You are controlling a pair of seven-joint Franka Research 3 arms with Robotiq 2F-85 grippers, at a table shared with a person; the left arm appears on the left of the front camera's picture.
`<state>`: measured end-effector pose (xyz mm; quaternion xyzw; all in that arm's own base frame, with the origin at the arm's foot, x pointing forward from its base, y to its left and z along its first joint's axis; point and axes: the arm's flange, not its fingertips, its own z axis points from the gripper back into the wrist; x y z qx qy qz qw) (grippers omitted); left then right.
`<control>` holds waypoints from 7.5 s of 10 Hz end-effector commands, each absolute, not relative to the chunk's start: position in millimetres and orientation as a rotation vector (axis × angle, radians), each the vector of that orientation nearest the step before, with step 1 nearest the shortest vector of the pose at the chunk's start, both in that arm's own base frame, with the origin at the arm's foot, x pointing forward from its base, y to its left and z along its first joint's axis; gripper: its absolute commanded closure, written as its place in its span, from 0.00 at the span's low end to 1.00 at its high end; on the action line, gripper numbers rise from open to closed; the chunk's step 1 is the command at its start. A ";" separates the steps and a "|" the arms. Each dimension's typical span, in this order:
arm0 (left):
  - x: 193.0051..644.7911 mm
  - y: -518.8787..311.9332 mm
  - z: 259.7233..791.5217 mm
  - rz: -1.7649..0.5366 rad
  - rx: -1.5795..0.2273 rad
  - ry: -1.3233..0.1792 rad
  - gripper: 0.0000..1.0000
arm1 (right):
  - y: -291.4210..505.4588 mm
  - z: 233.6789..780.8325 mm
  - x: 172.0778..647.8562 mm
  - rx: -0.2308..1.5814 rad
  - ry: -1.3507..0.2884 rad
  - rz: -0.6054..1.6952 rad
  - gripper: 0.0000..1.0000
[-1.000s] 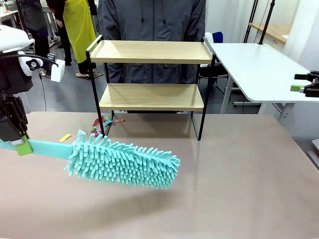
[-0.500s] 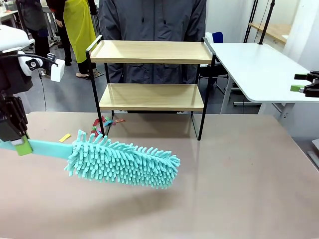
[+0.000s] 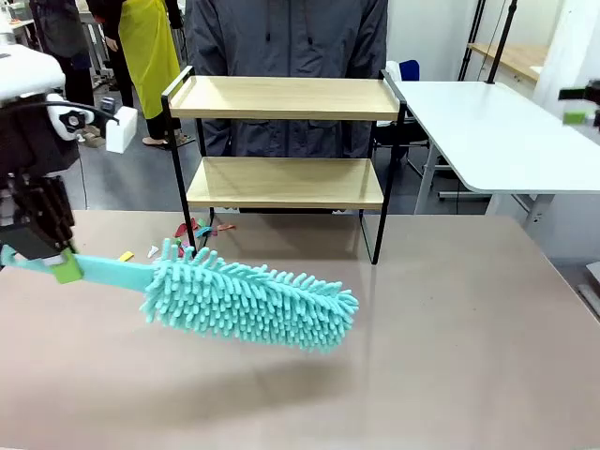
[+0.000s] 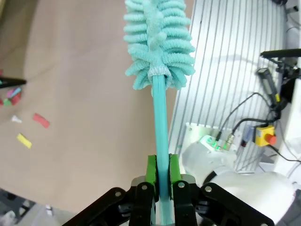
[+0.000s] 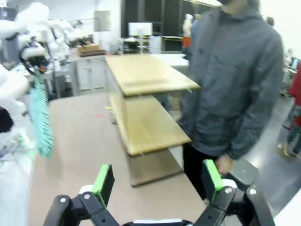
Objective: Clean the shelf.
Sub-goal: Hand the Duster back to the human.
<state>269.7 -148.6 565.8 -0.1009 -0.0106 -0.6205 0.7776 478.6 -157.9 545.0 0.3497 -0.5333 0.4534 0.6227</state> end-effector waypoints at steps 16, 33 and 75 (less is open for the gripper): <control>300.5 -146.5 519.5 -1.425 -0.303 -0.416 0.87 | -17.2 420.4 383.0 1.257 -1.089 0.801 0.00; 300.5 -146.5 519.5 -1.425 -0.303 -0.416 0.87 | 143.6 320.4 340.2 1.429 -1.111 1.007 0.00; 277.4 26.1 577.9 -1.211 -0.623 -0.852 0.00 | 85.1 570.9 370.9 1.104 -1.444 0.829 0.84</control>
